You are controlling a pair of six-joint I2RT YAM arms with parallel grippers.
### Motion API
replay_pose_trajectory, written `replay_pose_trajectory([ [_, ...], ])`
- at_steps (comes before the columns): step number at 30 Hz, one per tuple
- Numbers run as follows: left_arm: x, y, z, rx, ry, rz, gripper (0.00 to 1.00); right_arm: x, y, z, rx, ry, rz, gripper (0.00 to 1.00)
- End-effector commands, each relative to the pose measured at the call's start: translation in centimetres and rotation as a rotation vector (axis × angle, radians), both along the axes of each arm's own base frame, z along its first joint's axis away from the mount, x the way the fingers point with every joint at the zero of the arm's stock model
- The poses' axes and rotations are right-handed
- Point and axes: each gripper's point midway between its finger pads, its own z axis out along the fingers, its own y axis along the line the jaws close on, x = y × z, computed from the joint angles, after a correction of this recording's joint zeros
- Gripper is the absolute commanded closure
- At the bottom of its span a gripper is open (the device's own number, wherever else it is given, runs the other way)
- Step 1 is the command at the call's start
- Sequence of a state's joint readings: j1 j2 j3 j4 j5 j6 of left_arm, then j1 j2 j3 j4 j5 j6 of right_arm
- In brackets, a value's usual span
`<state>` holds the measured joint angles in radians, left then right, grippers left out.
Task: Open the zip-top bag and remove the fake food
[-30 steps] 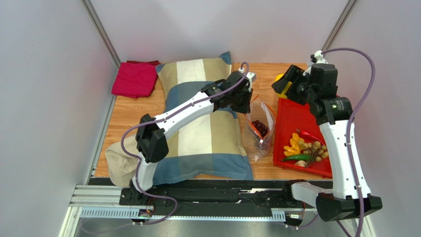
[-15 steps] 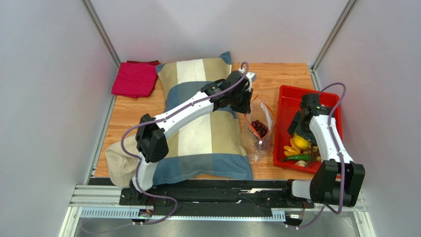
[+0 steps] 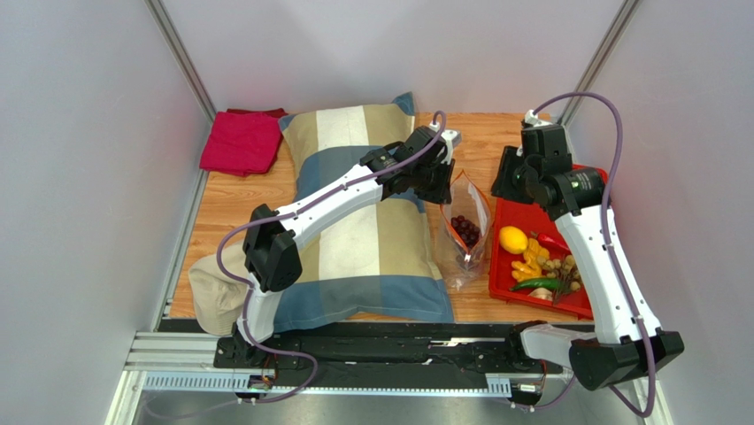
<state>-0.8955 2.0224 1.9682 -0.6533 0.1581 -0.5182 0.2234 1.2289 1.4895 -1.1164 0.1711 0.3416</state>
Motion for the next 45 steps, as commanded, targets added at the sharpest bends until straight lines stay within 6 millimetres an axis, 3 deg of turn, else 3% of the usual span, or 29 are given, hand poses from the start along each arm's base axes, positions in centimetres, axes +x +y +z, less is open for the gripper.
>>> replay_pose_trajectory([
  [1, 0.1, -0.9, 3.1, -0.069, -0.050, -0.013, 1.00, -0.8, 6.9, 0.7, 0.259, -0.024, 0.228, 0.73],
  [2, 0.1, -0.9, 3.1, -0.069, -0.053, -0.013, 1.00, -0.7, 7.6, 0.0, 0.266, 0.004, 0.252, 0.85],
  [5, 0.1, -1.0, 3.1, -0.069, -0.050, -0.013, 1.00, -1.1, 10.2, -1.4, 0.276, 0.050, 0.327, 0.94],
  [8, 0.1, -0.9, 3.0, -0.067, -0.050, -0.014, 1.00, -1.1, 11.2, -3.6, 0.248, 0.109, 0.331, 0.96],
  [19, 0.1, -0.5, 2.6, -0.049, -0.054, -0.003, 1.00, 1.1, 6.2, -13.1, -0.078, 0.272, 0.157, 0.96],
  [22, 0.1, -0.5, 2.3, -0.042, -0.053, 0.000, 1.00, 1.3, 6.3, -14.5, -0.087, 0.296, 0.162, 0.91],
  [25, 0.3, -0.4, 2.0, -0.035, -0.051, 0.003, 1.00, 1.2, 6.0, -16.1, -0.106, 0.317, 0.154, 0.73],
  [26, 0.3, -0.4, 1.7, -0.031, -0.050, 0.002, 1.00, 1.3, 5.9, -16.6, -0.116, 0.321, 0.155, 0.62],
  [32, 0.5, -0.3, 0.9, -0.027, -0.027, 0.012, 1.00, 0.8, 5.6, -19.2, -0.142, 0.373, 0.159, 0.38],
  [38, 0.3, -0.5, -0.5, -0.013, 0.001, 0.006, 1.00, 0.8, 5.5, -22.1, -0.156, 0.410, 0.167, 0.27],
  [42, 0.2, -0.5, -1.4, -0.003, 0.020, 0.007, 1.00, 0.1, 5.5, -24.4, -0.165, 0.464, 0.184, 0.25],
  [45, 0.2, -0.4, -2.0, 0.005, 0.031, 0.010, 1.00, 0.2, 5.4, -24.8, -0.173, 0.455, 0.183, 0.25],
])
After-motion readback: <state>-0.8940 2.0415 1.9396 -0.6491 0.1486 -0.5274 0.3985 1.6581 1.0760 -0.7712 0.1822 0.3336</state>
